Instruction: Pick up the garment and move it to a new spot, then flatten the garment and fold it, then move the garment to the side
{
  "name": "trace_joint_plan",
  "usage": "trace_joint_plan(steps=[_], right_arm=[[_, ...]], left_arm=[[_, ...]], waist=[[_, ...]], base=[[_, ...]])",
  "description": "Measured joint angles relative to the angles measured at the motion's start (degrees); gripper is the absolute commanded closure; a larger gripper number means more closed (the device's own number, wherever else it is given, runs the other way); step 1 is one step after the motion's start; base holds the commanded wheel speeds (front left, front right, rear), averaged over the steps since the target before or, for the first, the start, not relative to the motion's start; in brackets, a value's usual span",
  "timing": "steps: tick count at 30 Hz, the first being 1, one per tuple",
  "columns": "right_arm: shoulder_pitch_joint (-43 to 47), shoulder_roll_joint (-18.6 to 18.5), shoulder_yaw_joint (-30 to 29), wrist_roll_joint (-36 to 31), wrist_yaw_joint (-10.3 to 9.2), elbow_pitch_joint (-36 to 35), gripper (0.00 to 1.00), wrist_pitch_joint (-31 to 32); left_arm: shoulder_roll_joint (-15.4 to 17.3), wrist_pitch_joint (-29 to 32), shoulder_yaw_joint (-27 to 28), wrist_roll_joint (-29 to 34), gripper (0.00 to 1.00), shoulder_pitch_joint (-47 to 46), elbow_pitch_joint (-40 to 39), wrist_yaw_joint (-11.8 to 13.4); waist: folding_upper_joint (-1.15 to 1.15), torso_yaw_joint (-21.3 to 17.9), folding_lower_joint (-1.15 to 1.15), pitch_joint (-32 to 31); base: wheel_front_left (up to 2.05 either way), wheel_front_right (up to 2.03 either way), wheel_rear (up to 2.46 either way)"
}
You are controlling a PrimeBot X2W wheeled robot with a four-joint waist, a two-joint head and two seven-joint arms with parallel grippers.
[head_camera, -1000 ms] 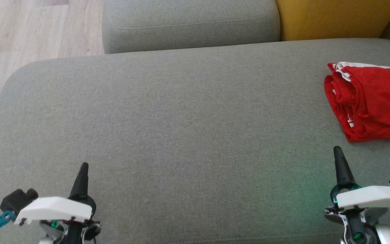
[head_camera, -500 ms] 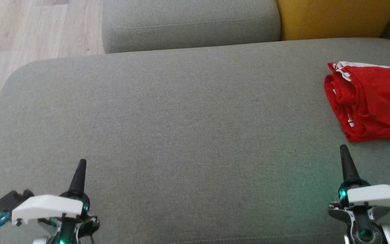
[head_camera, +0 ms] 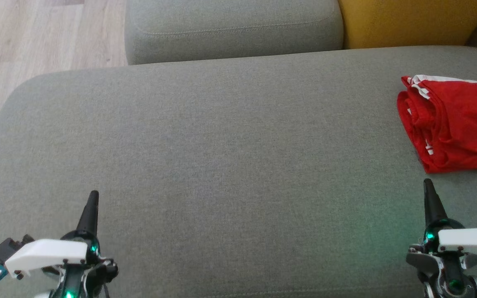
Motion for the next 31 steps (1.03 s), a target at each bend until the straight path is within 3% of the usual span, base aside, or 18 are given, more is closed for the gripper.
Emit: trace_joint_plan(steps=[22,31], right_arm=[[-2.22,0.0,-1.94,13.99,0.0,1.59,1.0,0.58],[-2.25,0.0,-2.09,14.4,0.0,1.62,1.0,1.03]], left_arm=[[-1.86,3.2,3.86,-11.9,1.0,-2.01,0.75,-3.25],[-1.9,3.45,4.0,-12.27,1.0,-2.01,0.78,-3.25]], waist=[[0.0,0.03,0.0,0.13],[0.0,0.03,0.0,0.14]], base=[[0.0,0.0,0.0],[0.0,0.0,0.0]])
